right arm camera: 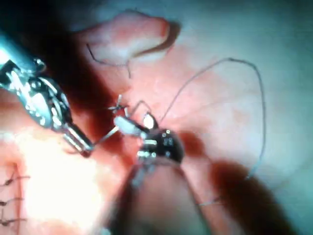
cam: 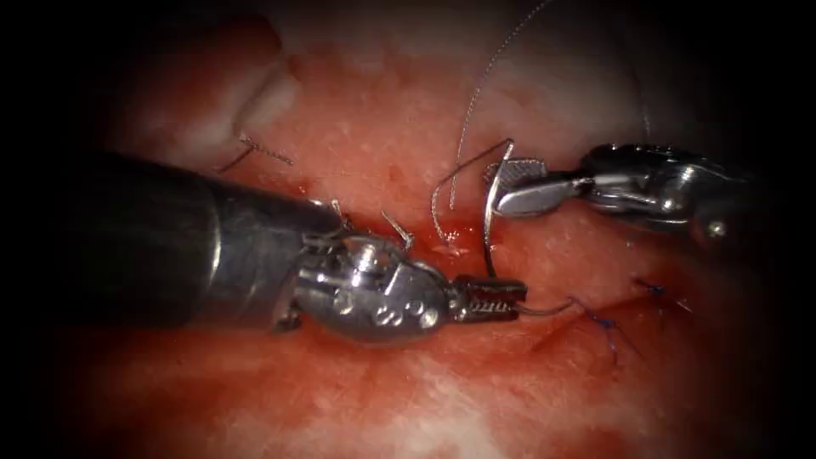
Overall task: Wound Closure
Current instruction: Pass the needle back to the right tool, then use the left gripper to open the incision, then throw the needle through the buttom half of the skin.
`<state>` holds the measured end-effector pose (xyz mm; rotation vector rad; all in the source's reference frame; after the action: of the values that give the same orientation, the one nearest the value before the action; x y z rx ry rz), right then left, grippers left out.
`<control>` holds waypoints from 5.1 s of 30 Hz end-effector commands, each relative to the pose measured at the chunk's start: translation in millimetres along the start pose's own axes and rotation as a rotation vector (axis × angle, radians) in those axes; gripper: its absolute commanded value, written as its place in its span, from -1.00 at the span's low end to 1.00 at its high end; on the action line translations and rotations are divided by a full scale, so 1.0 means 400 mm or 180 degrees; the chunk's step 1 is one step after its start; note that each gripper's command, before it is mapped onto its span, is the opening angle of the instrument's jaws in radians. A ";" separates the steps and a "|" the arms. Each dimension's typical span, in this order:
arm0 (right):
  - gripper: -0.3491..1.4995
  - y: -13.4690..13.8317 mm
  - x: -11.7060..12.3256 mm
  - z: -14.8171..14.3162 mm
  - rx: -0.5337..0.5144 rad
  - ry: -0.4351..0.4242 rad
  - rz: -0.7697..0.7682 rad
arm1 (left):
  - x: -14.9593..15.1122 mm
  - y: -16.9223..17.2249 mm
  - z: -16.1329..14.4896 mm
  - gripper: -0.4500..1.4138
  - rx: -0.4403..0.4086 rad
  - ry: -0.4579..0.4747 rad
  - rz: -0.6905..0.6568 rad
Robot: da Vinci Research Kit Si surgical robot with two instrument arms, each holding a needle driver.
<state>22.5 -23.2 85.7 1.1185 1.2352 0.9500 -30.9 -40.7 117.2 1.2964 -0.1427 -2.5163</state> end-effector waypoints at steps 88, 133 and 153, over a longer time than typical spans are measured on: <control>-1.00 -0.0016 0.0019 0.0025 -0.1019 0.0124 -0.2881 | -0.0413 0.0055 0.0211 -0.91 -0.0761 -0.1862 -0.3157; -1.00 0.0089 0.0000 0.0096 -0.2045 -0.0233 -0.4340 | -0.0206 -0.0007 0.0102 -0.64 -0.1435 -0.1486 -0.3225; -1.00 0.0055 -0.0029 0.0111 -0.2077 -0.0140 -0.4345 | -0.0241 0.0056 0.0143 -0.64 -0.1434 -0.1495 -0.3193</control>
<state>26.2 -24.1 87.7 -0.3013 1.1629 0.1828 -29.1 -40.4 128.4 0.6146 1.1802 -3.2878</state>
